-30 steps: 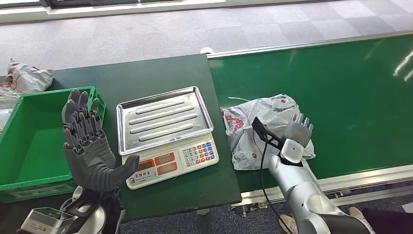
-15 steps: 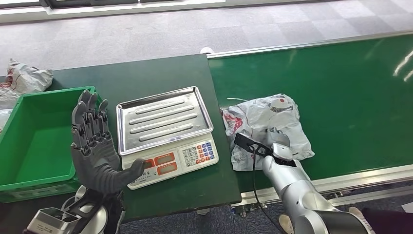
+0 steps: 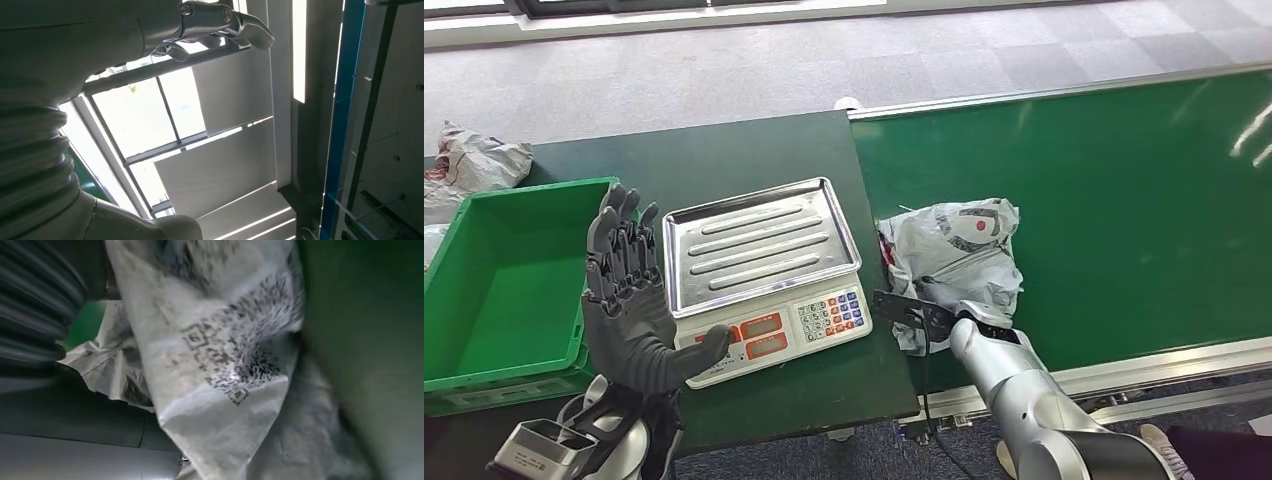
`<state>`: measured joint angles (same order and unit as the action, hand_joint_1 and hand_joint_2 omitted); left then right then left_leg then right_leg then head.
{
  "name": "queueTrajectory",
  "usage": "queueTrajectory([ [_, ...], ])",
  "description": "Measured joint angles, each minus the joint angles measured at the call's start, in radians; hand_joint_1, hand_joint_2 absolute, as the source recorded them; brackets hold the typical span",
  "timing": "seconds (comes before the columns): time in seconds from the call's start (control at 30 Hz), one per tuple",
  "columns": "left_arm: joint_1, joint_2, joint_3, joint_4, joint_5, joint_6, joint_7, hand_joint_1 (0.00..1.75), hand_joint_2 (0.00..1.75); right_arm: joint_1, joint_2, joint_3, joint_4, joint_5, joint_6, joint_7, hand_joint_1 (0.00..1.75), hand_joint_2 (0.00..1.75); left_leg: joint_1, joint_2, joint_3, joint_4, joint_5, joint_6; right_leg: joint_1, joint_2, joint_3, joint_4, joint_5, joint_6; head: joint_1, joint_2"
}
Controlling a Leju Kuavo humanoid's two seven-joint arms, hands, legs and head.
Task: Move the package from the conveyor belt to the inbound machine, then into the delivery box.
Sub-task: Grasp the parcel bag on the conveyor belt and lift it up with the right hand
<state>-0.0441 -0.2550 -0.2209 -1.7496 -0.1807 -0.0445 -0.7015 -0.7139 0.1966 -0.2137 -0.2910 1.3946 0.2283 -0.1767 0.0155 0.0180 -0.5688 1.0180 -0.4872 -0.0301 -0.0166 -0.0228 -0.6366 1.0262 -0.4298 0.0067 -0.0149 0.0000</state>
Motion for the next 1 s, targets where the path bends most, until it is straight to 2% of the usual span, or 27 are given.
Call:
queueTrajectory([
  [0.13,-0.01,0.011,-0.008,0.006,0.001,0.011,0.0,0.0,1.75,-0.003,0.011,-0.003,0.002,-0.013,0.02,-0.066,0.0,1.75,0.0,0.001,0.0,0.0,0.0,0.0,0.0,0.002,0.0,0.0,0.0,0.0,0.0,0.0],
  [0.27,-0.012,0.018,-0.01,0.007,0.001,0.012,0.0,0.0,1.75,-0.005,0.018,-0.003,0.002,-0.016,0.026,-0.078,0.0,1.75,0.0,0.002,0.001,0.0,0.0,0.0,0.0,0.002,0.0,0.0,0.0,0.0,0.0,0.0],
  [0.3,-0.012,0.019,-0.01,0.007,0.001,0.012,0.0,0.0,1.75,-0.005,0.019,-0.003,0.002,-0.016,0.027,-0.078,0.12,1.75,0.0,0.002,0.001,0.0,0.0,0.0,0.0,0.002,0.0,0.0,0.0,0.0,0.0,0.0],
  [0.4,-0.012,0.023,-0.01,0.008,0.001,0.014,0.0,0.0,1.75,-0.006,0.02,-0.003,0.002,-0.018,0.03,-0.083,1.43,1.75,0.0,0.002,0.001,0.0,0.0,0.0,0.0,0.002,0.0,0.0,0.0,0.0,0.0,0.0],
  [0.43,-0.012,0.024,-0.01,0.008,0.001,0.015,0.0,0.0,1.75,-0.006,0.021,-0.003,0.002,-0.019,0.032,-0.085,1.75,1.75,0.0,0.002,0.001,0.0,0.0,0.0,0.0,0.002,0.0,0.0,0.0,0.0,0.0,0.0],
  [1.0,-0.026,0.026,-0.01,0.008,-0.014,0.026,0.0,0.0,1.75,-0.022,0.032,-0.003,0.002,-0.024,-0.003,-0.07,1.75,1.75,0.0,0.002,0.001,0.0,0.0,0.0,0.0,0.003,0.0,0.0,0.0,0.0,0.0,0.0],
])
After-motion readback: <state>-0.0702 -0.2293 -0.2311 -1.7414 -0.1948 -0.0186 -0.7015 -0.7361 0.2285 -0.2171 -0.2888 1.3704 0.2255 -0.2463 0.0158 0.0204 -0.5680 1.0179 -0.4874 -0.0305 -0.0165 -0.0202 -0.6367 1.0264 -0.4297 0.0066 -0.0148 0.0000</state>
